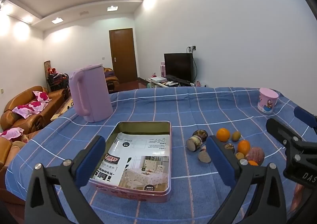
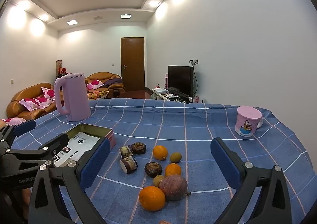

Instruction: Organize fruits

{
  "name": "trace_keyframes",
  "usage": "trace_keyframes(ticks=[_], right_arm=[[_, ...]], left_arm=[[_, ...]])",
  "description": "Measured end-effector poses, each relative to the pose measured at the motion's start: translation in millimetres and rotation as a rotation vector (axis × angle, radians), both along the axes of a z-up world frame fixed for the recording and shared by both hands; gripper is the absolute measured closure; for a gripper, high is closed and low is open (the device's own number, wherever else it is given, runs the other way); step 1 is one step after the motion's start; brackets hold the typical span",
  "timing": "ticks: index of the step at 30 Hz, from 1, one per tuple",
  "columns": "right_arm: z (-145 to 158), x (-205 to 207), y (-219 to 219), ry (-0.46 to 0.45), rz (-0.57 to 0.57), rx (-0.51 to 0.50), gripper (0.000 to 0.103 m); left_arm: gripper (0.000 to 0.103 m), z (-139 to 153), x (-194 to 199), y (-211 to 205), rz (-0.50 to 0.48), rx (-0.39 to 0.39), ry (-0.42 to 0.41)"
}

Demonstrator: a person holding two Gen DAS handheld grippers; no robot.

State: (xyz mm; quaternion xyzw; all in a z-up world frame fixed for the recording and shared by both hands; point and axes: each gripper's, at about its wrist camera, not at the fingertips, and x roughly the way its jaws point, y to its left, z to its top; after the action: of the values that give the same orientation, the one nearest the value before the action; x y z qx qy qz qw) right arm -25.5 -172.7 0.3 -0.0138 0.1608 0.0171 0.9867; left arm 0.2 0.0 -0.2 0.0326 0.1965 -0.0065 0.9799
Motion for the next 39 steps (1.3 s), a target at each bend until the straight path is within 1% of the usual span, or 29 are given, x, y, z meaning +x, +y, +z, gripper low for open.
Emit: trace_keyframes(ticks=[10,11,36,39], right_arm=[[-0.3,0.0,-0.5,0.001,0.001,0.001,0.001],[-0.8,-0.3,-0.1,0.001,0.002,0.001,0.001],[-5.1,-2.1,1.8,0.009,0.005,-0.002,0.001],[-7.3,-2.8,-0.1,0.013,-0.002,-0.008,0.001]], left_arm=[[0.000,0.8,-2.7,4.6,0.001,-0.002,0.002],[0.000,-1.3,1.5,-1.4,0.002,-0.001,0.003],[0.000,-3.3,1.2,-1.4,-0.001,-0.001,0.003],[0.000,-8.1,0.9,-4.8,-0.005,-0.008,0.010]])
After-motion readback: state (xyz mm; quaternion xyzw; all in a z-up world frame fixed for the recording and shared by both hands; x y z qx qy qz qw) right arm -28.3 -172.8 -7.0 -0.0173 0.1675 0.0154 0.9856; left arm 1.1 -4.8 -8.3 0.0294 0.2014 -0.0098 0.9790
